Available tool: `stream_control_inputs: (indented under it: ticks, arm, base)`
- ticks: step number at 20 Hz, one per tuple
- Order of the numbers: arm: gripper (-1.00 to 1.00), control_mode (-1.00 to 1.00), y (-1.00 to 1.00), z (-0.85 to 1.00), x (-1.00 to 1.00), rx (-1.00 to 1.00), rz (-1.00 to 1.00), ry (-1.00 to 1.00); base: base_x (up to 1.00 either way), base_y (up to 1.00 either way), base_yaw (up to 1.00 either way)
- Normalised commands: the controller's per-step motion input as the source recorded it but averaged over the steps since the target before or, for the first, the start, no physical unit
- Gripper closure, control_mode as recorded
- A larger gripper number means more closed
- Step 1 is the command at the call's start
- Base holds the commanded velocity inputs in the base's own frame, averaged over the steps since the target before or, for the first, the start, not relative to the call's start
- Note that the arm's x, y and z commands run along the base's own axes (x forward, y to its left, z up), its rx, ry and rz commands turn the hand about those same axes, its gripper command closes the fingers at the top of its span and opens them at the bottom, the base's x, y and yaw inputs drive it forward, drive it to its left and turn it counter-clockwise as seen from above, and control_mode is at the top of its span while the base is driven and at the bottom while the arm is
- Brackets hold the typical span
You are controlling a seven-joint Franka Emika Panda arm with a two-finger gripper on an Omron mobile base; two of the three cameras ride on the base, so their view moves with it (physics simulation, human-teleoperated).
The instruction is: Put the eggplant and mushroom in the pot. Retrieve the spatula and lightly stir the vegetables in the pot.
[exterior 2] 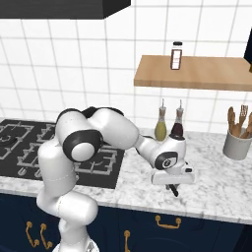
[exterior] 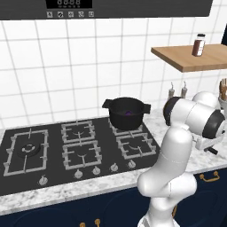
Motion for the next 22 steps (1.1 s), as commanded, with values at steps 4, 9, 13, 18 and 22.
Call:
stream_control_inputs:
  ticks: [4, 9, 13, 18, 22]
  arm:
    - [1.00, -1.00, 0.00, 0.00, 0.00, 0.00, 0.00, 0.00]
    - [1.00, -1.00, 0.00, -0.04, 0.00, 0.01, 0.00, -0.02]
    - [1.00, -1.00, 0.00, 0.32, -0.14, 0.06, 0.00, -0.10]
    - [1.00, -1.00, 0.28, 0.70, -0.19, 0.01, 0.00, -0.19]
    - [1.00, -1.00, 0.47, 0.66, -0.12, 0.00, 0.00, -0.14]
  base:
    - [0.00, 0.00, 0.00]
    - [0.00, 0.00, 0.00]
    - [0.00, 0.00, 0.00]
    - [0.00, 0.00, 0.00]
    - [0.00, 0.00, 0.00]
